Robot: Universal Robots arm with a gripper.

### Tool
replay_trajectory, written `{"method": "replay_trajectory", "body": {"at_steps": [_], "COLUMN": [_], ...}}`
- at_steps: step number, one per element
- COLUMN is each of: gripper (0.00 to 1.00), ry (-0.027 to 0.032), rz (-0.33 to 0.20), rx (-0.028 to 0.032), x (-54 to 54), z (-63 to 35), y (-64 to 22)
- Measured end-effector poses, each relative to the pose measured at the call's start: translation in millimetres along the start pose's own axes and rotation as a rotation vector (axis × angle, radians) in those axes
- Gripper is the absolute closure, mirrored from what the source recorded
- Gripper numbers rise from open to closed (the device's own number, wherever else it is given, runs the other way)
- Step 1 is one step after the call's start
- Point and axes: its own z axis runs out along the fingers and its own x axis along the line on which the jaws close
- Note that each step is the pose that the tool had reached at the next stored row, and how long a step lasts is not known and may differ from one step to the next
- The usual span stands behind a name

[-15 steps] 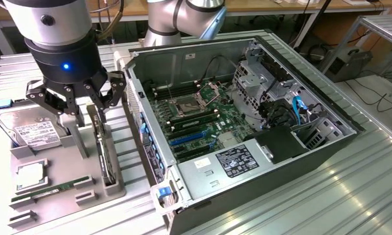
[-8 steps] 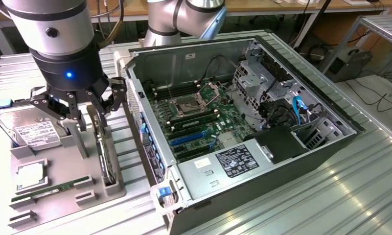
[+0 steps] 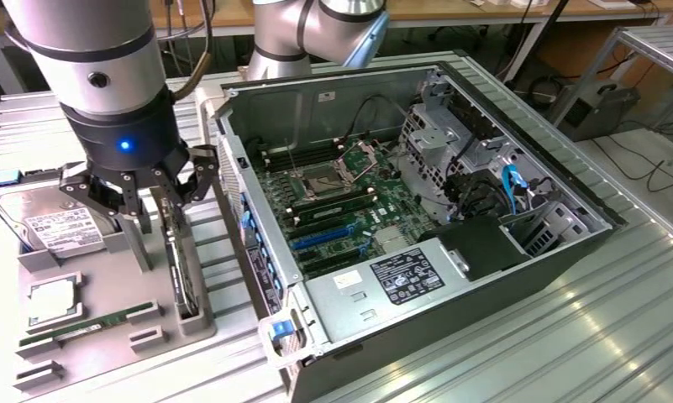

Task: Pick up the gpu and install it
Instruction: 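Pick up the gpu and move the gpu toward the slot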

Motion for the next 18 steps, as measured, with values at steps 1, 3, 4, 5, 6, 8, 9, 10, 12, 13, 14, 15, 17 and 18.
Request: {"method": "replay_trajectory", "body": {"at_steps": [1,3,4,5,6,8,9,10,12,13,14,15,17,18], "gripper": [0.58,0.58,0.58,0.58,0.58,0.58,0.58,0.58,0.58,0.58,0.58,0.58,0.58,0.58], "ry": [-0.0001,0.0,0.0,0.0,-0.0001,0.0,0.0,0.0,-0.0001,-0.0001,-0.0001,0.0,0.0,-0.0001], "rz": [0.0,0.0,0.0,0.0,0.0,0.0,0.0,0.0,0.0,0.0,0.0,0.0,0.0,0.0], "rx": [0.0,0.0,0.0,0.0,0.0,0.0,0.0,0.0001,0.0,-0.0001,-0.0001,0.0,0.0,-0.0001], "x": [0.0,0.1,0.2,0.3,0.3,0.7,1.0,1.2,2.1,2.4,2.6,2.8,3.1,3.2], "z": [1.7,5.5,7.3,9.1,11.0,14.6,16.4,18.0,24.2,26.1,28.3,30.2,34.4,36.3], "y": [-0.1,-0.2,-0.2,-0.3,-0.3,-0.5,-0.5,-0.6,-0.9,-0.9,-1.0,-1.1,-1.3,-1.4]}}
